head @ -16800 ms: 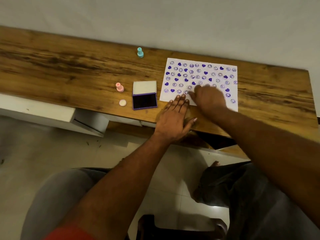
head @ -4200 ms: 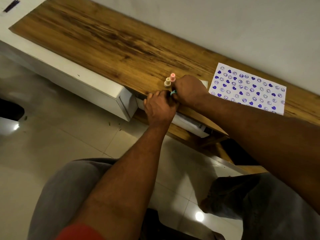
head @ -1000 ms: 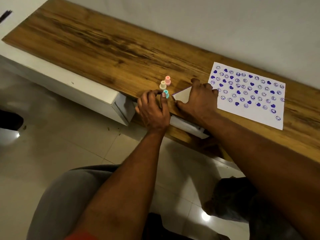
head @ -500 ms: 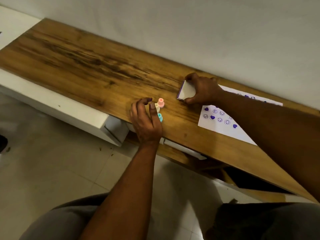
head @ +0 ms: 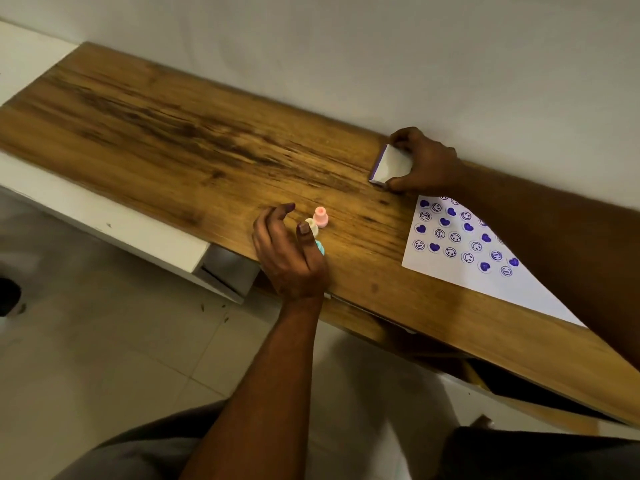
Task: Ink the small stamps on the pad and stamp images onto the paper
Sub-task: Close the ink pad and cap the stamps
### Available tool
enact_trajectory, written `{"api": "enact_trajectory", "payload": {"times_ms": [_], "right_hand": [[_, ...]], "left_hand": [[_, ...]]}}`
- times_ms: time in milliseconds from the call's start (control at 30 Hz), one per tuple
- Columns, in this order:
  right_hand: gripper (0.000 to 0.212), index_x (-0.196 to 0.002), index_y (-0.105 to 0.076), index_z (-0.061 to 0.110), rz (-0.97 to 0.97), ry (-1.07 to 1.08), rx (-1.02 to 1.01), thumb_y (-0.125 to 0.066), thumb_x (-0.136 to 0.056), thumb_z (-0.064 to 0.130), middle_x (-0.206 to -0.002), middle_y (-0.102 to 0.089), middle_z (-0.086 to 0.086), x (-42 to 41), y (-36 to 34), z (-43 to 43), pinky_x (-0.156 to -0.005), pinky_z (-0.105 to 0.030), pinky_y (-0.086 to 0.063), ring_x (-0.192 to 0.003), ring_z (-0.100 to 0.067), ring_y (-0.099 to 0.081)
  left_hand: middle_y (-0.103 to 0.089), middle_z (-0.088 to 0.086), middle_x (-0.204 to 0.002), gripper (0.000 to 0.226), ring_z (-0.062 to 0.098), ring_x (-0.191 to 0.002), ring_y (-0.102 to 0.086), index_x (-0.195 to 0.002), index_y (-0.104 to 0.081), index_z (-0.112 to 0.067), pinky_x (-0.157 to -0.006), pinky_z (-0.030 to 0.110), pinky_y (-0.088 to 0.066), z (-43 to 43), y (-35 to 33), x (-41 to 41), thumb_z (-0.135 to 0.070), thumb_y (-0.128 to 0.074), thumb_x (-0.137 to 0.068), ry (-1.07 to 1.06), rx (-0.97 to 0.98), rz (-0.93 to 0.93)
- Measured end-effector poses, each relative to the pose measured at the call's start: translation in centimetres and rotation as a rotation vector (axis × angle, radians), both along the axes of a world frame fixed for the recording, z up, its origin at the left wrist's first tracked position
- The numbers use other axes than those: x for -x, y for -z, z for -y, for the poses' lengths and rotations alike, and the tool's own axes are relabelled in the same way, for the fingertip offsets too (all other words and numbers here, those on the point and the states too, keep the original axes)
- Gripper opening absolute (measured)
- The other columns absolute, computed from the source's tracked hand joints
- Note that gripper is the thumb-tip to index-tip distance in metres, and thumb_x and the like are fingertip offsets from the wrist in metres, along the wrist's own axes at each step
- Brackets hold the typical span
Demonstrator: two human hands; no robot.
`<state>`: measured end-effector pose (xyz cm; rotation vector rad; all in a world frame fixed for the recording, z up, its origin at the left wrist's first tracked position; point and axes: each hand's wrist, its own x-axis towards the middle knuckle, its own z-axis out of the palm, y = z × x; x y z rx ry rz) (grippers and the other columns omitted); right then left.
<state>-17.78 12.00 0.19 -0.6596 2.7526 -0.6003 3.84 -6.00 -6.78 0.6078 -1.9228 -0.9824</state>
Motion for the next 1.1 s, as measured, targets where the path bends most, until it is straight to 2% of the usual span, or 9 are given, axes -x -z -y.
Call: {"api": "enact_trajectory", "payload": {"times_ms": [167, 267, 367, 467, 600, 667, 767, 933, 1100], "right_hand": [[0.096, -0.148, -0.035, 0.029, 0.025, -0.022, 0.009, -0.088, -0.070, 0.048, -0.147, -0.054, 0.004, 0.2, 0.2, -0.4, -0.111, -0.053, -0.037, -0.129, -0.027, -0.056], [0.098, -0.152, -0.035, 0.027, 0.025, -0.035, -0.008, -0.085, -0.073, 0.057, -0.151, -0.052, 0.002, 0.1, -0.2, -0.3, -0.114, -0.052, -0.035, -0.134, -0.026, -0.053], [0.083, -0.144, -0.051, 0.022, -0.144, 0.018, 0.185, -0.079, -0.077, 0.063, -0.142, -0.061, 0.003, -0.6, -1.4, 0.0, -0.111, -0.048, -0.044, -0.131, -0.018, -0.057], [0.059, -0.128, -0.064, 0.018, -0.214, -0.131, 0.338, -0.081, -0.082, 0.051, -0.119, -0.072, 0.004, -1.9, -2.6, 1.3, -0.096, -0.041, -0.055, -0.109, -0.012, -0.069], [0.053, -0.128, -0.067, 0.025, -0.090, -0.552, 0.067, -0.081, -0.083, 0.048, -0.120, -0.070, 0.007, -4.6, -3.7, 4.7, -0.082, -0.031, -0.055, -0.098, -0.007, -0.066], [0.054, -0.132, -0.065, 0.028, -0.101, -0.654, -0.044, -0.079, -0.084, 0.049, -0.126, -0.067, 0.008, -5.7, -3.2, 6.4, -0.083, -0.031, -0.053, -0.102, -0.008, -0.063], [0.045, -0.130, -0.067, 0.027, -0.098, -0.720, -0.041, -0.077, -0.089, 0.041, -0.122, -0.069, 0.008, -6.7, -2.5, 8.0, -0.081, -0.029, -0.055, -0.101, -0.009, -0.064], [0.030, -0.118, -0.074, 0.028, -0.135, -0.673, -0.074, -0.073, -0.091, 0.042, -0.109, -0.074, 0.009, -6.4, -1.7, 9.0, -0.078, -0.032, -0.057, -0.095, -0.009, -0.067], [0.036, -0.113, -0.076, 0.030, -0.200, -0.364, -0.075, -0.074, -0.085, 0.052, -0.104, -0.076, 0.010, -3.1, -1.4, 9.3, -0.069, -0.022, -0.047, -0.092, -0.010, -0.067]], "left_hand": [[-0.062, 0.007, -0.125, 0.046, 0.024, -0.115, -0.060, -0.122, -0.068, -0.007, -0.091, 0.052, -0.050, 0.1, 0.2, 0.0, -0.039, -0.039, -0.105, 0.003, -0.009, -0.011], [-0.062, 0.006, -0.126, 0.046, 0.023, -0.115, -0.059, -0.122, -0.068, -0.007, -0.092, 0.052, -0.050, 0.0, 0.2, 0.0, -0.039, -0.040, -0.105, 0.006, -0.017, -0.006], [-0.061, 0.004, -0.126, 0.045, 0.022, -0.115, -0.059, -0.122, -0.068, -0.009, -0.091, 0.051, -0.050, 0.1, 0.2, 0.0, -0.039, -0.040, -0.105, 0.003, -0.034, -0.017], [-0.062, 0.004, -0.125, 0.043, 0.021, -0.114, -0.060, -0.121, -0.069, -0.008, -0.092, 0.050, -0.050, 0.1, 0.1, 0.0, -0.038, -0.041, -0.105, -0.003, -0.063, -0.018], [-0.064, 0.007, -0.124, 0.043, 0.020, -0.114, -0.060, -0.121, -0.068, -0.007, -0.093, 0.049, -0.051, -0.2, -0.5, -0.2, -0.036, -0.041, -0.104, -0.004, -0.087, -0.006], [-0.065, 0.008, -0.123, 0.043, 0.020, -0.113, -0.060, -0.120, -0.068, -0.007, -0.092, 0.048, -0.051, -0.3, -0.8, -0.2, -0.035, -0.042, -0.103, -0.005, -0.101, -0.003], [-0.066, 0.005, -0.119, 0.034, 0.016, -0.110, -0.059, -0.119, -0.069, -0.008, -0.091, 0.048, -0.051, -0.4, -1.1, -0.2, -0.031, -0.052, -0.101, -0.019, -0.113, 0.027], [-0.069, -0.009, -0.113, 0.027, 0.004, -0.110, -0.050, -0.116, -0.071, -0.016, -0.092, 0.034, -0.038, -0.3, -0.6, -0.2, -0.025, -0.058, -0.095, -0.133, -0.132, 0.075], [-0.061, -0.024, -0.108, 0.030, -0.001, -0.109, -0.046, -0.118, -0.072, -0.023, -0.093, 0.025, -0.025, -0.3, -0.2, -0.1, -0.028, -0.056, -0.093, -0.158, -0.170, 0.138]]}}
